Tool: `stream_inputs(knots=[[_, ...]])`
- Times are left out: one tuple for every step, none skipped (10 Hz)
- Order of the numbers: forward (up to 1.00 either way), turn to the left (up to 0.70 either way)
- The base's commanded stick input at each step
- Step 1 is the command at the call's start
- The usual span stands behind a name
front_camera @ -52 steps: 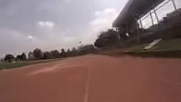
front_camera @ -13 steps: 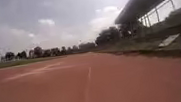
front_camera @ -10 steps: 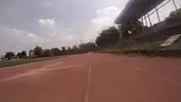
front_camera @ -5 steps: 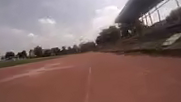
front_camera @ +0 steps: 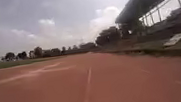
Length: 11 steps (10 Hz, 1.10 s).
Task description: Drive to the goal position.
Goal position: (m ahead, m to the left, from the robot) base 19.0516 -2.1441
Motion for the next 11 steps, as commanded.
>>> stream_inputs(knots=[[0.45,0.0],[0.45,0.0],[0.45,0.0],[0.45,0.0],[0.45,0.0],[0.45,0.0],[0.45,0.0],[0.45,0.0],[0.45,0.0],[0.45,0.0],[0.45,0.0]])
